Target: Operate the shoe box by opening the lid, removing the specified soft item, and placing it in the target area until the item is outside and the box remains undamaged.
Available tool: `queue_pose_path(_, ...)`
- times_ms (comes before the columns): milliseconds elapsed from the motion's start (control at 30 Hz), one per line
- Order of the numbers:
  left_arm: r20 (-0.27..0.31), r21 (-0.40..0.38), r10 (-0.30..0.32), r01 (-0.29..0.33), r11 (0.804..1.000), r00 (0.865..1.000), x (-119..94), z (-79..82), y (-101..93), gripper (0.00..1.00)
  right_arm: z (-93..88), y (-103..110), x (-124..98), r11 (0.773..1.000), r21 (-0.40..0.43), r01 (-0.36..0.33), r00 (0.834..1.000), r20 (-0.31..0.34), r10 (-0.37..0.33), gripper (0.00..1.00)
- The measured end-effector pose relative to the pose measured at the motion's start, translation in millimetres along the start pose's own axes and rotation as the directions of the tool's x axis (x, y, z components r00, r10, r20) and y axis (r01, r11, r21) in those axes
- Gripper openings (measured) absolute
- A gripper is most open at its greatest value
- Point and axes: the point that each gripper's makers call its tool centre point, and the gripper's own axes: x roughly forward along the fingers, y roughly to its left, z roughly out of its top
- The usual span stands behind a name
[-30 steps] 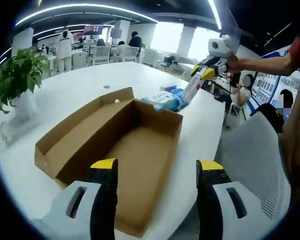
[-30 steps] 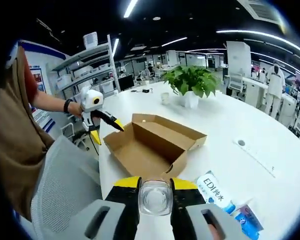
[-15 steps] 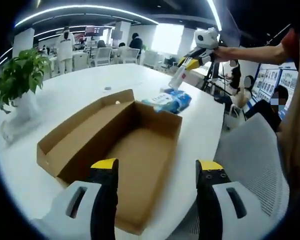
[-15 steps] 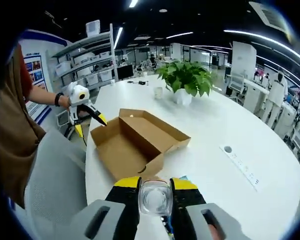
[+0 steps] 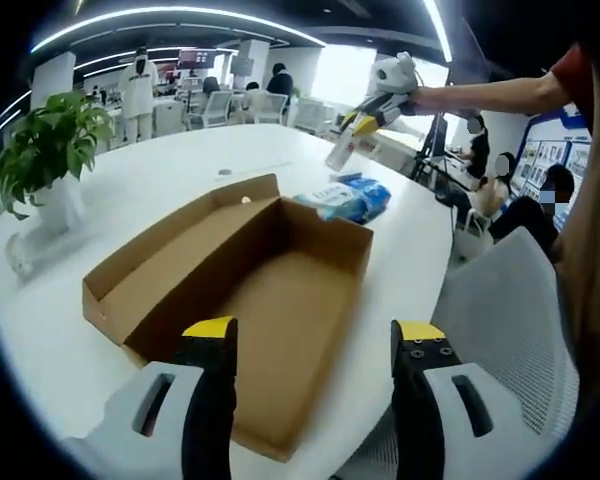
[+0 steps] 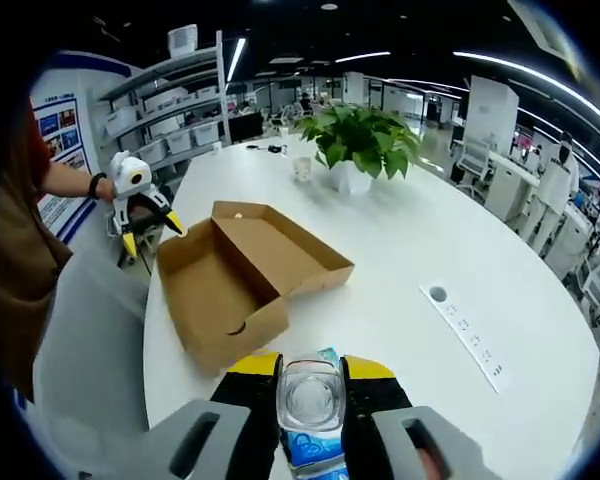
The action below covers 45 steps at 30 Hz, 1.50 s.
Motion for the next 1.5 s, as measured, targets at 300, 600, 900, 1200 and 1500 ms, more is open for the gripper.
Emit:
queue_pose_path(300,0.006,-0.022,-0.001,0.001,1.0,1.0,0.7,1.2,-0.6,0.6,-24.2,-36.1,3.6,0.995,-0.081,0.057,0.993,-0.095,-0.065,0.18)
queue_pose_path(600,0.013,-0.029,-0.005,0.006,1.0,1.0,4.8,5.8,-1.5,0.6,-40.4,-56.8,11.1,0.991,-0.121,0.058,0.984,-0.162,-0.078,0.18)
queue_pose_path(900,0.014,-0.039,-0.006,0.006,0.999,1.0,5.3,5.3,-3.0,0.59,-55.5,-68.5,27.6,0.989,-0.146,0.036,0.972,-0.224,-0.069,0.18)
queue_pose_path(1200,0.001,-0.053,-0.003,0.003,0.999,1.0,4.3,0.1,-0.5,0.59,-63.5,-69.9,43.9,0.987,-0.158,0.007,0.965,-0.258,-0.048,0.18)
queue_pose_path(1500,0.003,-0.061,0.0,0.0,0.998,1.0,5.8,0.8,1.7,0.59,-79.1,-70.3,50.0,0.984,-0.179,-0.018,0.953,-0.302,-0.037,0.18)
